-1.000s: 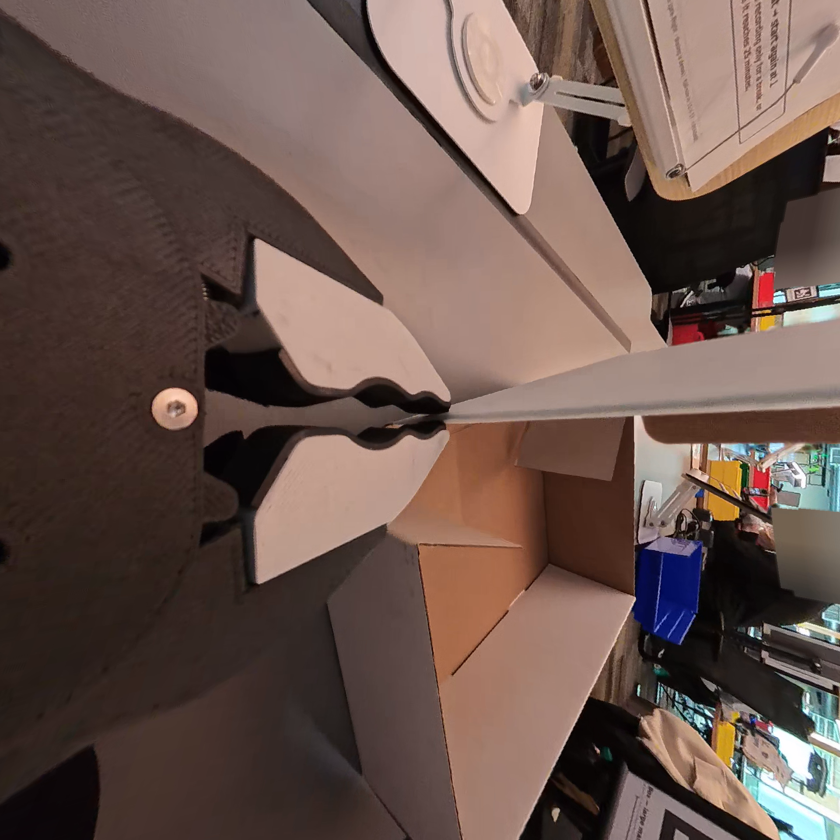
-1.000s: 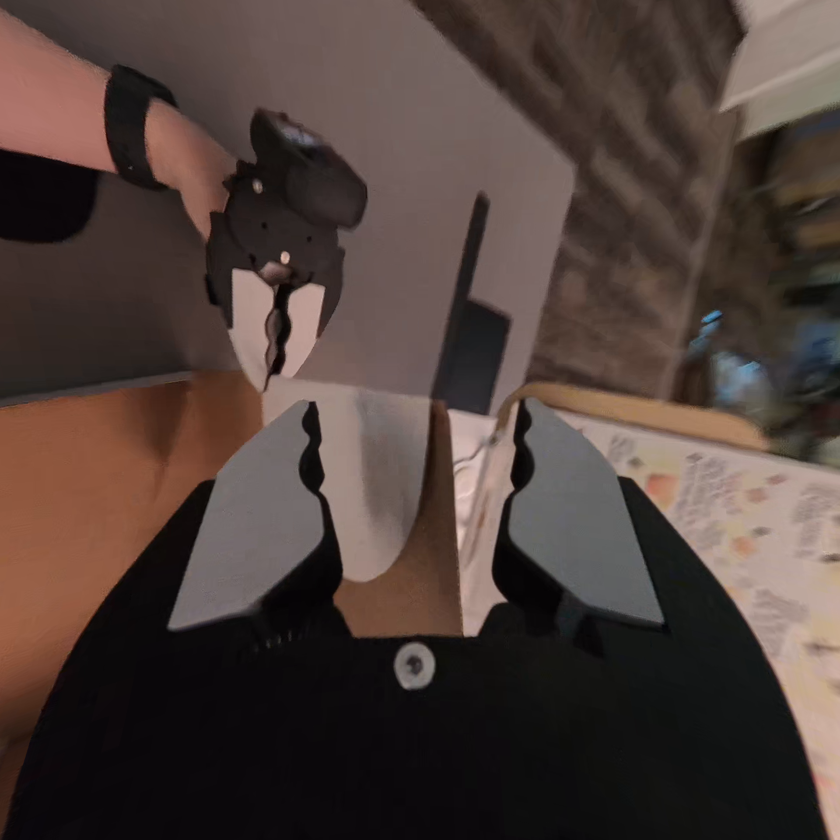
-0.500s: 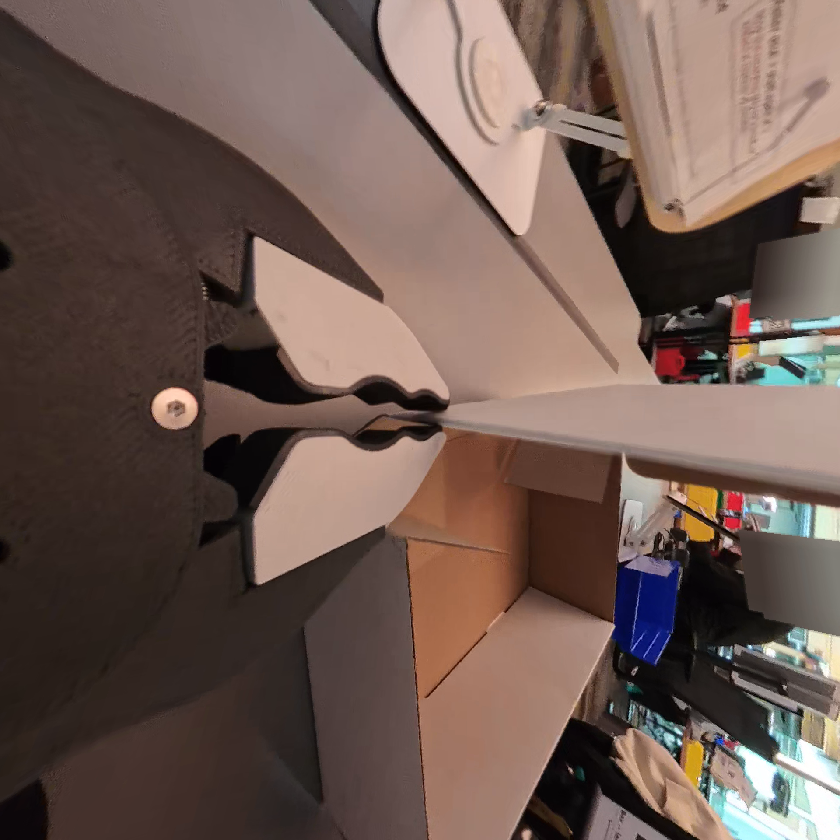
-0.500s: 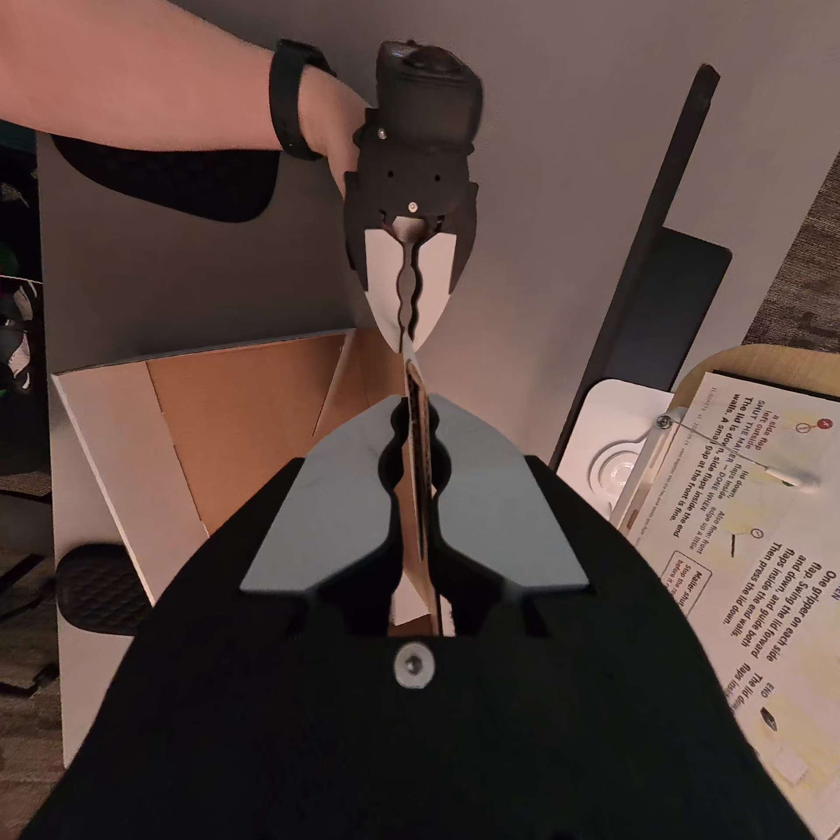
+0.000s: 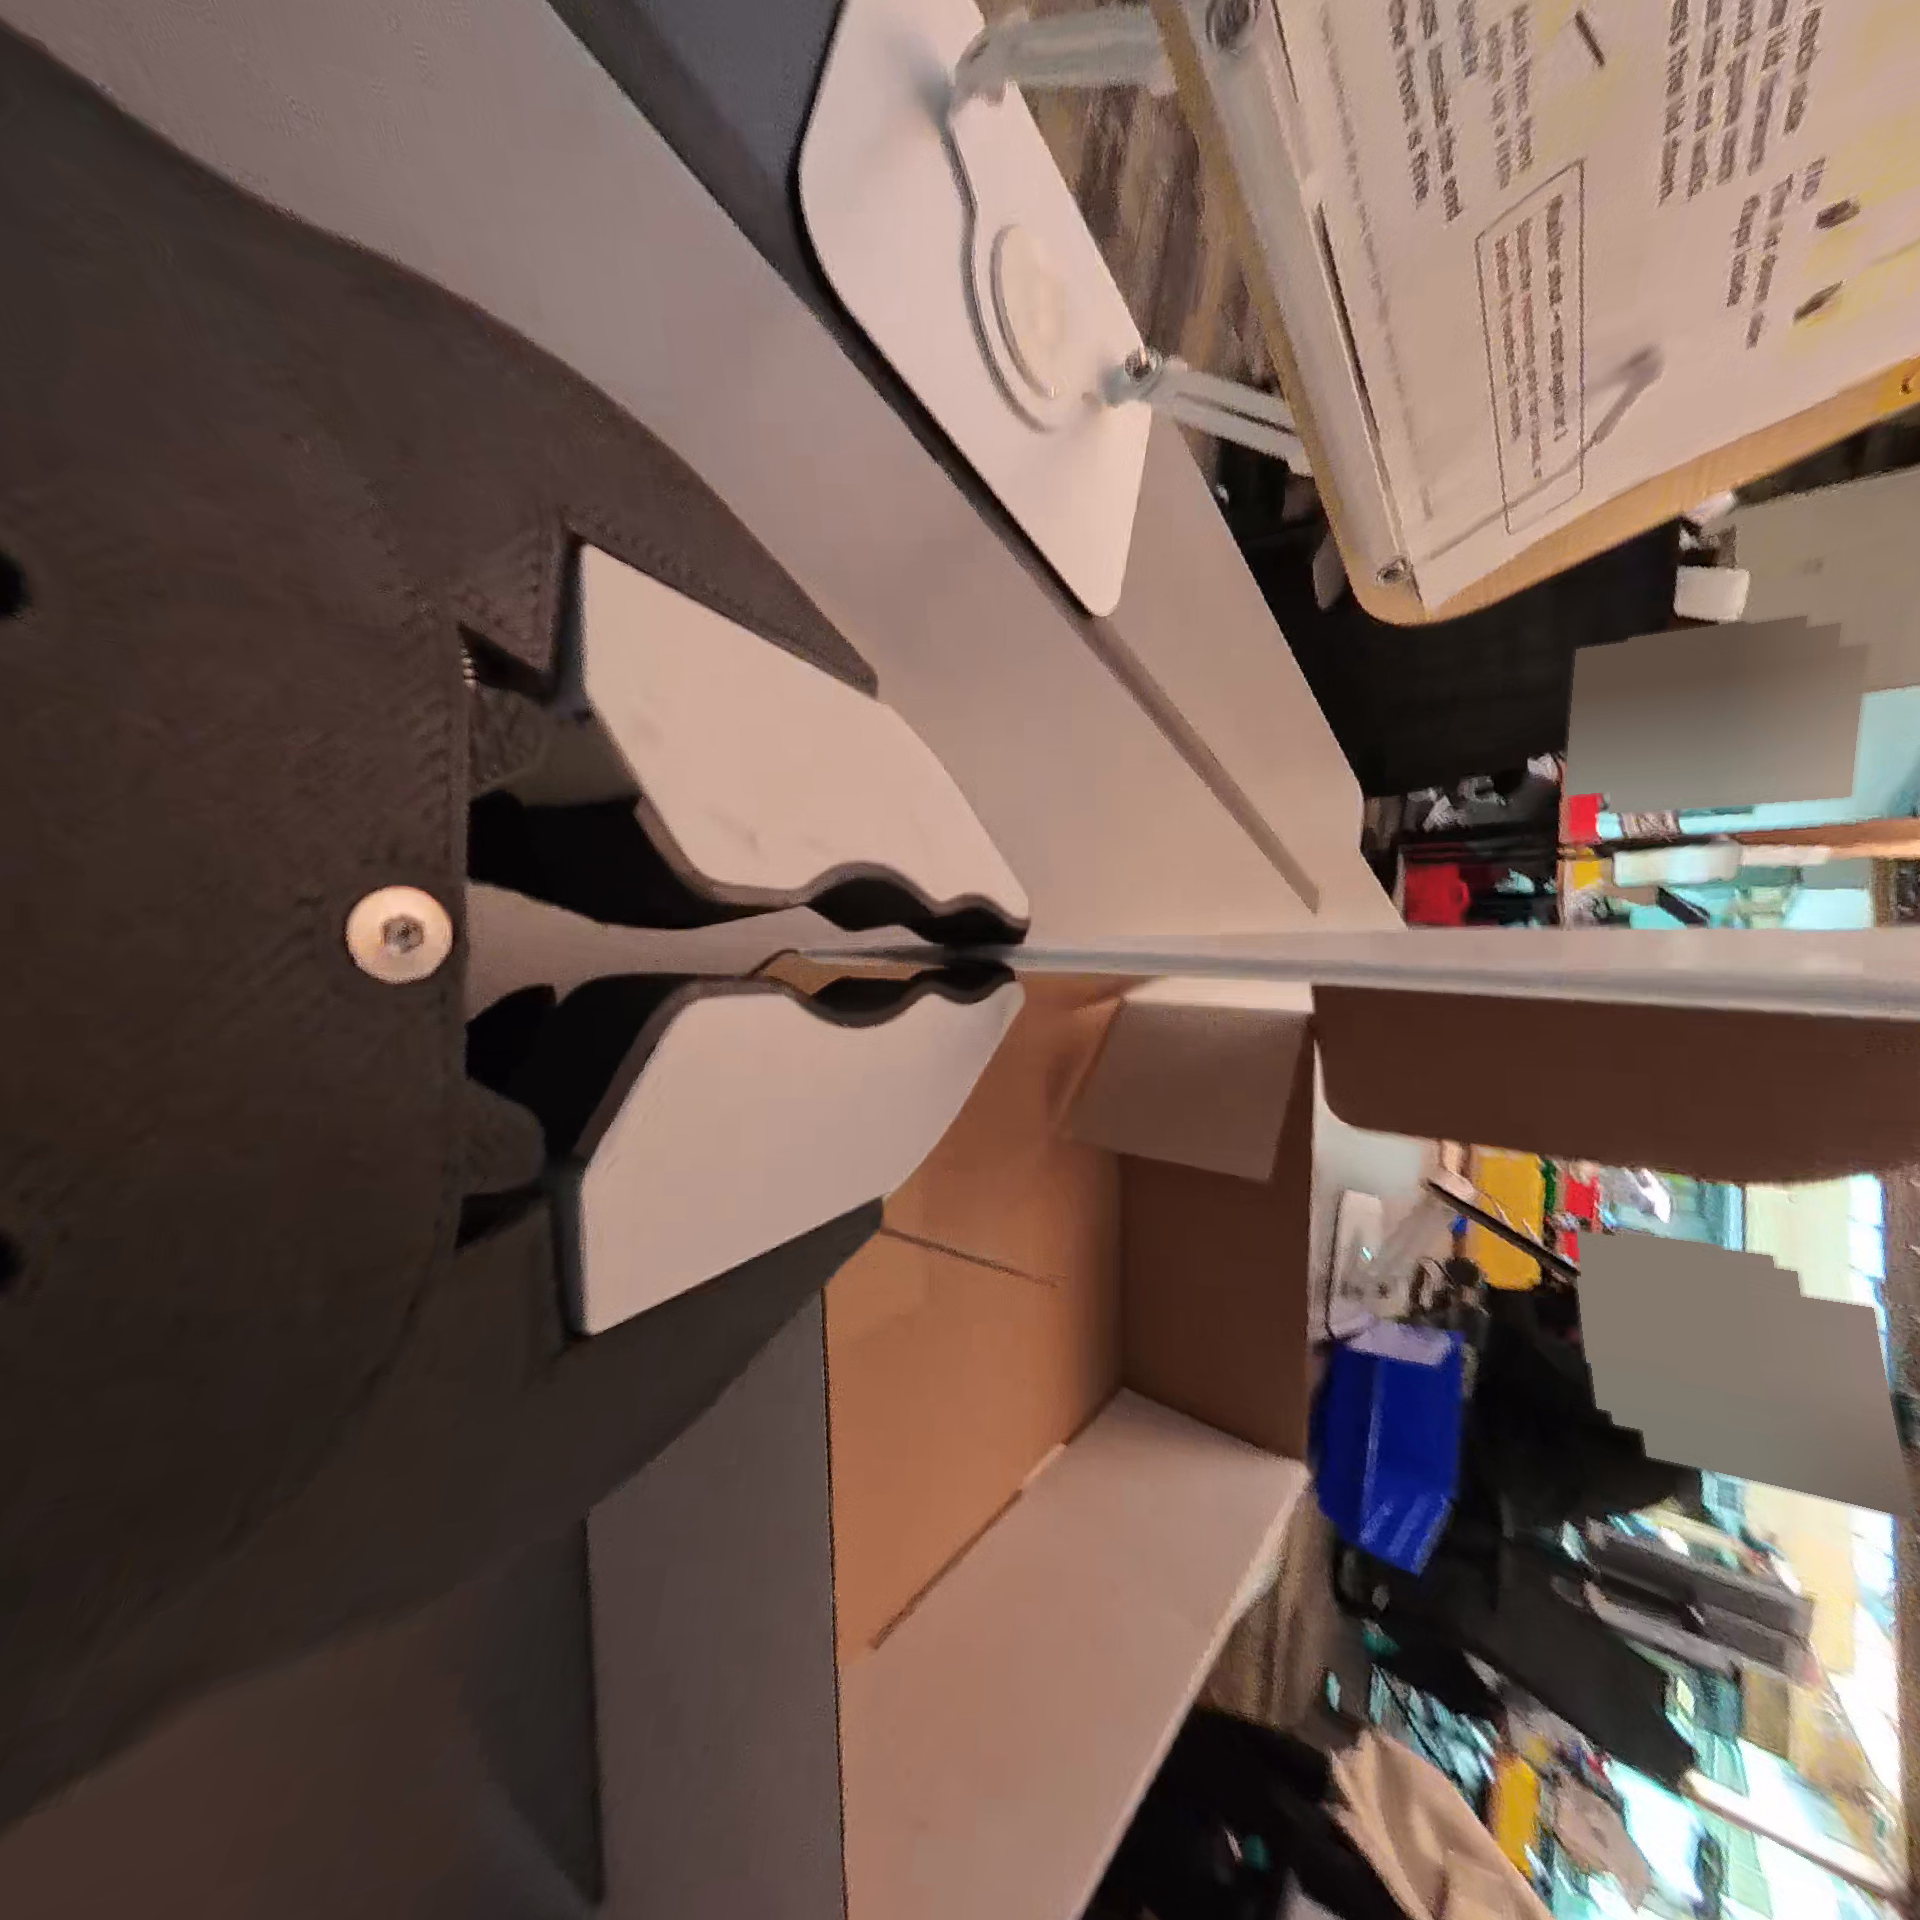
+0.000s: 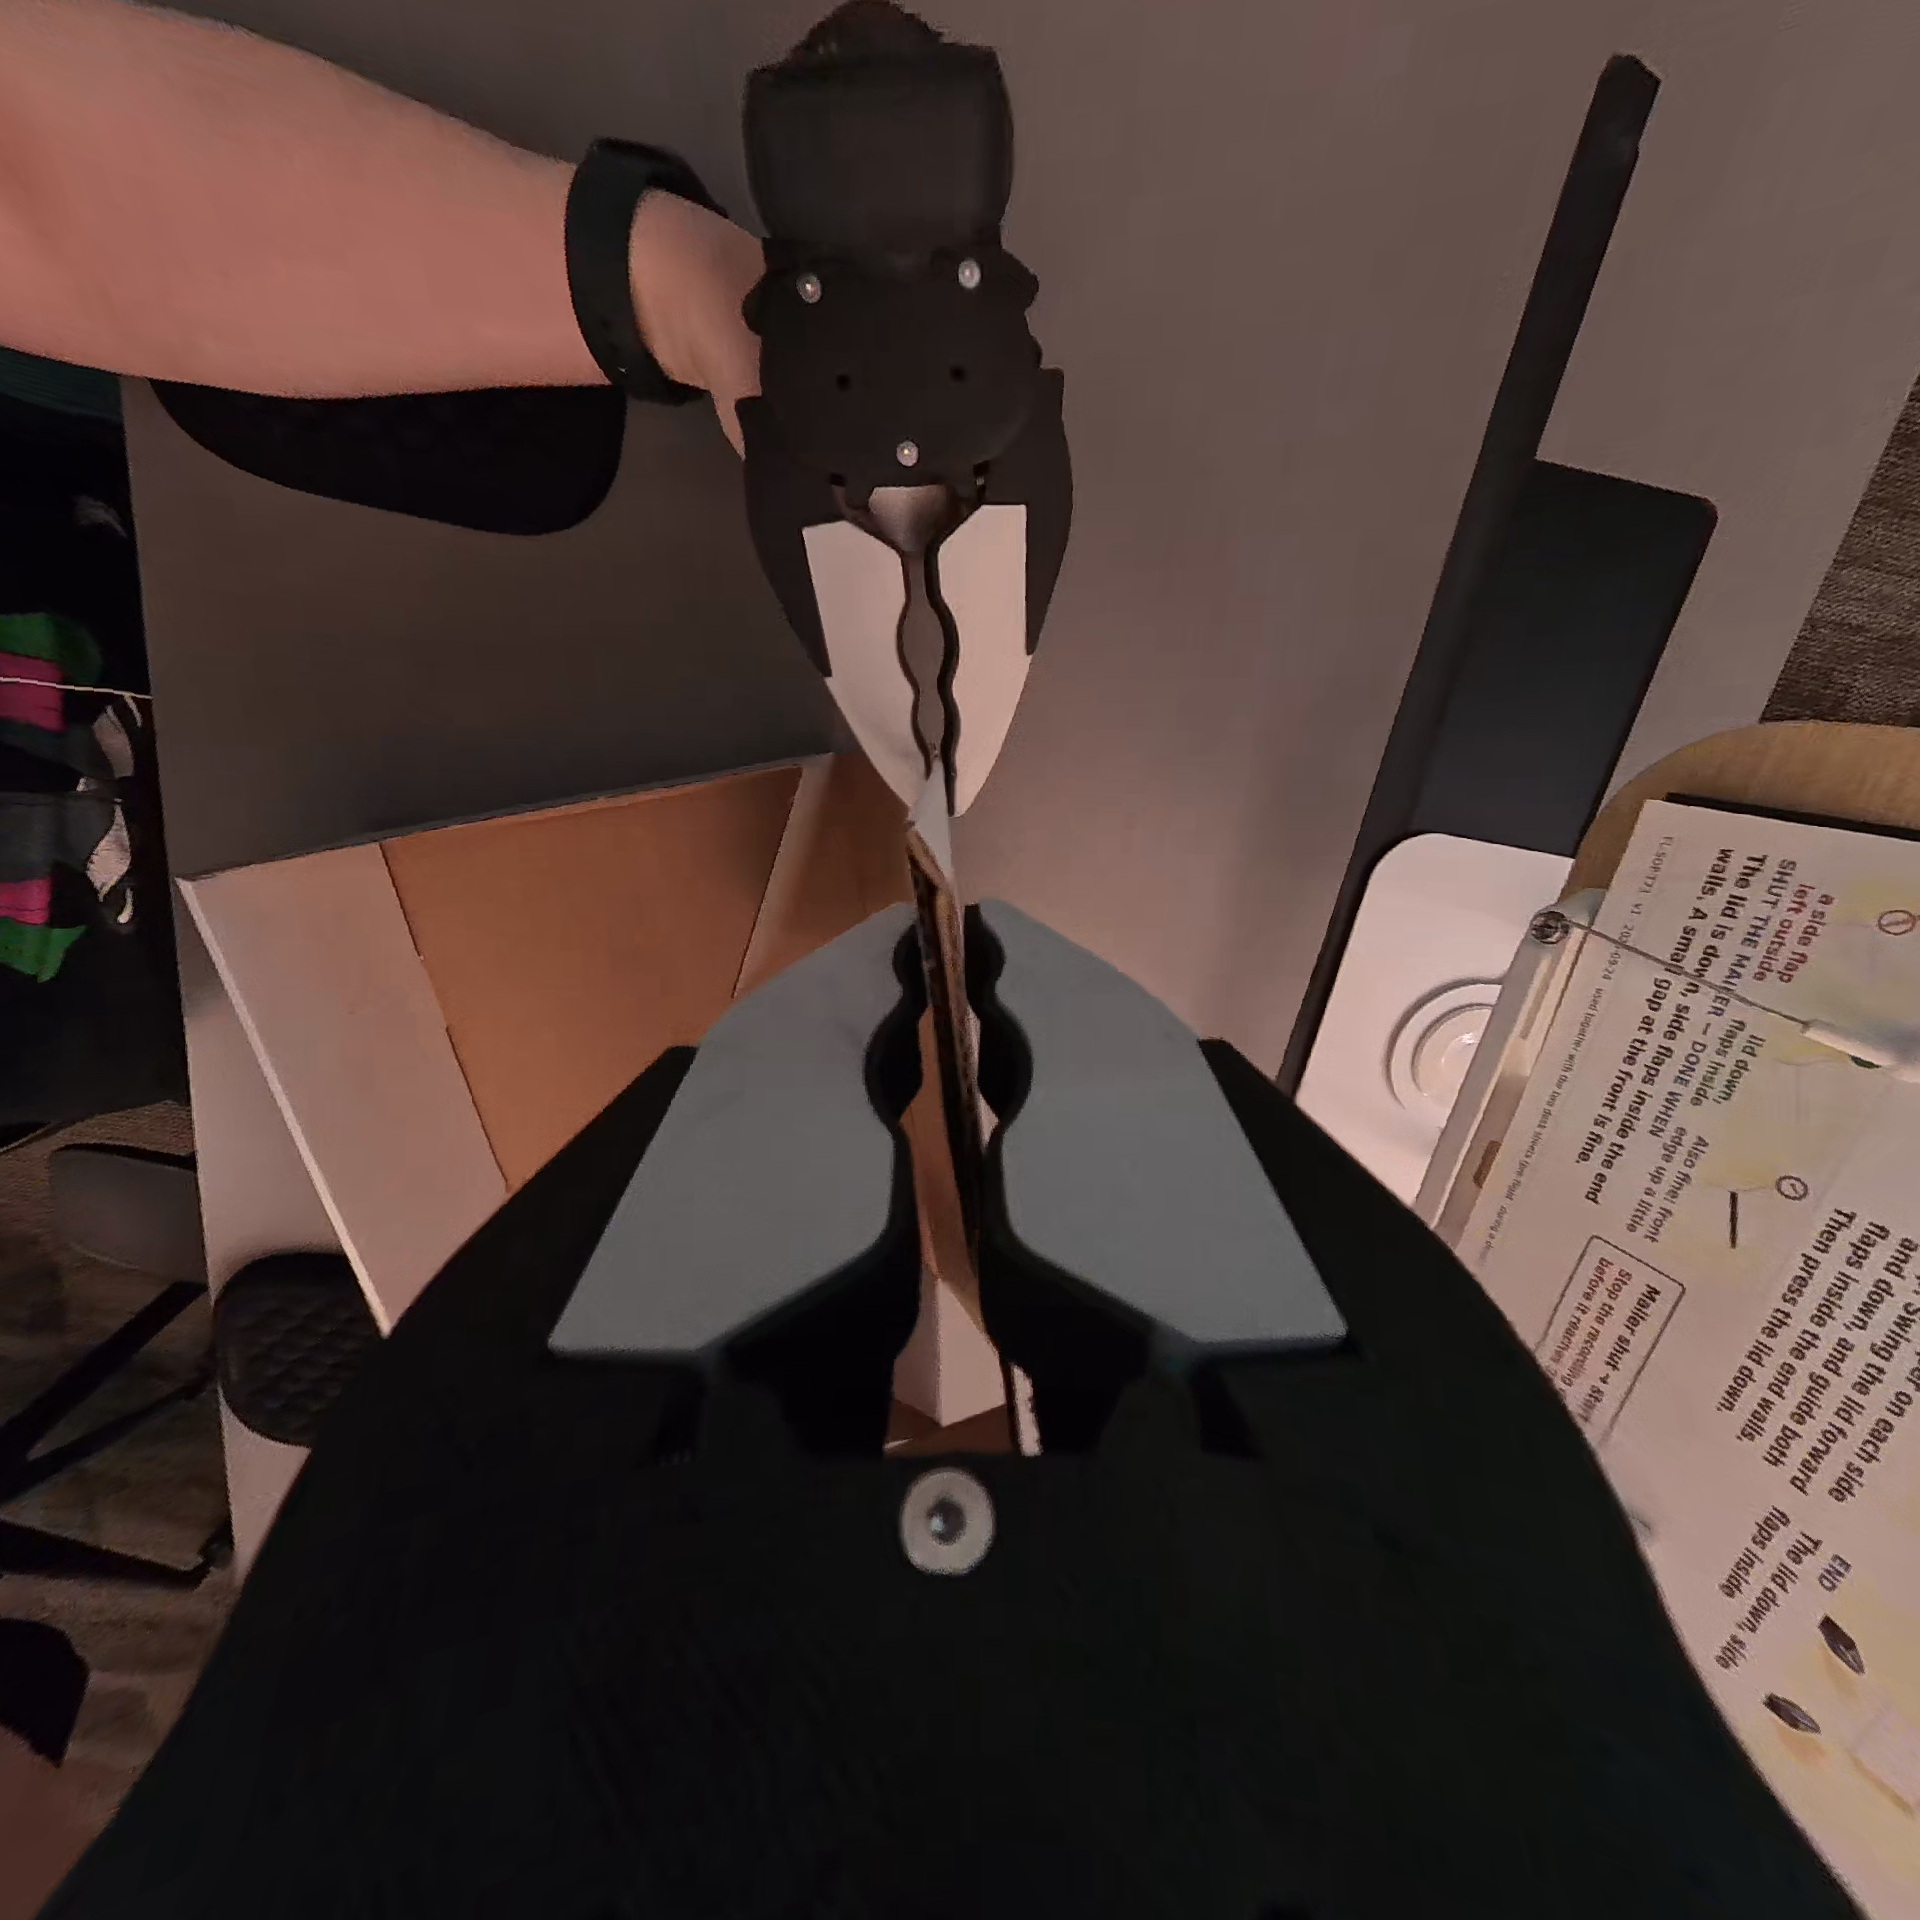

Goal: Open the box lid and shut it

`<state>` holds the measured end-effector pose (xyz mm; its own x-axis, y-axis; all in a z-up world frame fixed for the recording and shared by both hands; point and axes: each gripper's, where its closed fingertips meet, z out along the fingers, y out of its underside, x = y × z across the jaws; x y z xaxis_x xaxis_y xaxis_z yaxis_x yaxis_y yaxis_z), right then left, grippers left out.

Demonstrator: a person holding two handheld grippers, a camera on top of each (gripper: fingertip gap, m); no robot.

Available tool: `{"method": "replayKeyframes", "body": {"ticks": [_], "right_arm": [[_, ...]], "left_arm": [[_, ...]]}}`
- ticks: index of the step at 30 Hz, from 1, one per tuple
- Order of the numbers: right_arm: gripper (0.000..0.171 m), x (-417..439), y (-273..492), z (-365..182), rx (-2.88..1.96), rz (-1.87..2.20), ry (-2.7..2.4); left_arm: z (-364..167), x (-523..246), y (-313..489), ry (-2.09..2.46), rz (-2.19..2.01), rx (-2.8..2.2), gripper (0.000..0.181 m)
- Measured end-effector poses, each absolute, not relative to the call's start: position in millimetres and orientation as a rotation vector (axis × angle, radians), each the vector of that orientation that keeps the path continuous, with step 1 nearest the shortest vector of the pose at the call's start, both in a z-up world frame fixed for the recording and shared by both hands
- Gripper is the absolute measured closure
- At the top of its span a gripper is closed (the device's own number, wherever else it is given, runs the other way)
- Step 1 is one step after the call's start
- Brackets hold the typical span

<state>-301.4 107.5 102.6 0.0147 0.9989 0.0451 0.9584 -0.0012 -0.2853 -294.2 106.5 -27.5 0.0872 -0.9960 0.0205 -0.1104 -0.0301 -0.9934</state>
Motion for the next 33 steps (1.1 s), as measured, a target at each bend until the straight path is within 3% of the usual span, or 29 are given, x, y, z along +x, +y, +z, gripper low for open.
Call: {"method": "replayKeyframes", "body": {"ticks": [10, 13, 14, 22, 25, 33], "right_arm": [[0.166, -302, 108, 103, -2.054, 0.247, -2.036], [0.165, -302, 106, 103, -2.05, 0.253, -2.042], [0.166, -303, 106, 104, -2.047, 0.259, -2.04], [0.166, -302, 106, 103, -2.04, 0.239, -2.037], [0.164, -302, 104, 102, -2.034, 0.237, -2.042], [0.166, -301, 104, 103, -2.028, 0.236, -2.034]], "left_arm": [[-27, -295, 108, 1.217, -1.096, -1.385, 0.177], [-7, -294, 107, 1.163, -1.104, -1.323, 0.17], [-3, -294, 106, 1.163, -1.103, -1.311, 0.178], [-4, -294, 108, 1.171, -1.097, -1.343, 0.178], [3, -293, 110, 1.163, -1.053, -1.318, 0.168], [4, -291, 107, 1.215, -1.045, -1.328, 0.178]]}}
